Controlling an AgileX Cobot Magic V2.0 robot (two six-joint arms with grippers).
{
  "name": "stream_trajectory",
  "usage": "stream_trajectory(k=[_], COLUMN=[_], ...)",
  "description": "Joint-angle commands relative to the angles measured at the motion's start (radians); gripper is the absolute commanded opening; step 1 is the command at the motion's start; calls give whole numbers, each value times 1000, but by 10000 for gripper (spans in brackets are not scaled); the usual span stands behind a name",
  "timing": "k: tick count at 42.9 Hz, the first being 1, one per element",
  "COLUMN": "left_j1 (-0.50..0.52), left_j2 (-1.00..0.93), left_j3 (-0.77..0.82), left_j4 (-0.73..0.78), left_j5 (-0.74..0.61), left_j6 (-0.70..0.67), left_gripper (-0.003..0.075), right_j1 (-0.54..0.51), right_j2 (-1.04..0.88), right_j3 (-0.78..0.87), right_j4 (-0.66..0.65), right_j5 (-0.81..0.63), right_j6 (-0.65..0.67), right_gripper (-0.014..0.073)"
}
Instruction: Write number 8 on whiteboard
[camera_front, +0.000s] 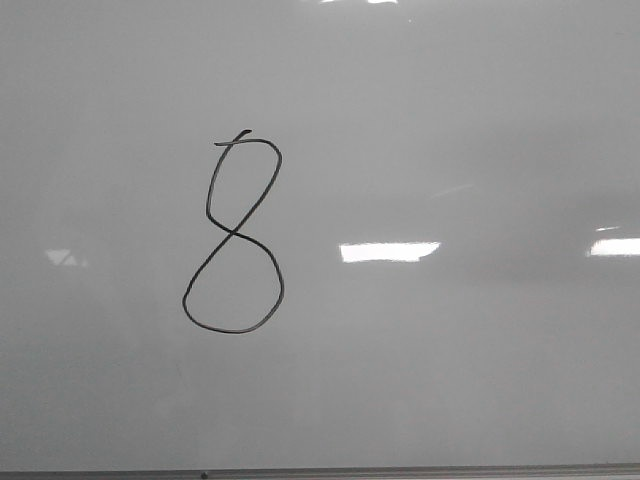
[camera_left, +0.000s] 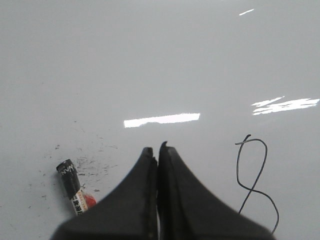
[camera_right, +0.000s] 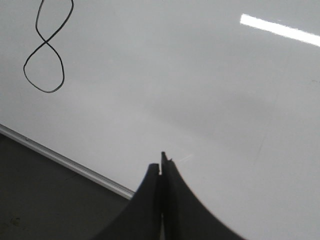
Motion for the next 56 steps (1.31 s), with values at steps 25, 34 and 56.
stream_trajectory(k=[25, 34, 56], left_j1=[0, -14, 95], left_j2=[-64, -183, -293], left_j3=[40, 183, 422], left_j4=[382, 633, 616], left_j5=[-98, -155, -225], left_j6=[-386, -616, -612], left_gripper=[-21, -21, -21], right_j1=[-3, -3, -3], right_j2=[1, 1, 1], right_j3=[-24, -24, -24], right_j4=[25, 25, 25], right_j5=[-56, -56, -53], right_j6=[-1, -1, -1], right_gripper=[-68, -68, -68])
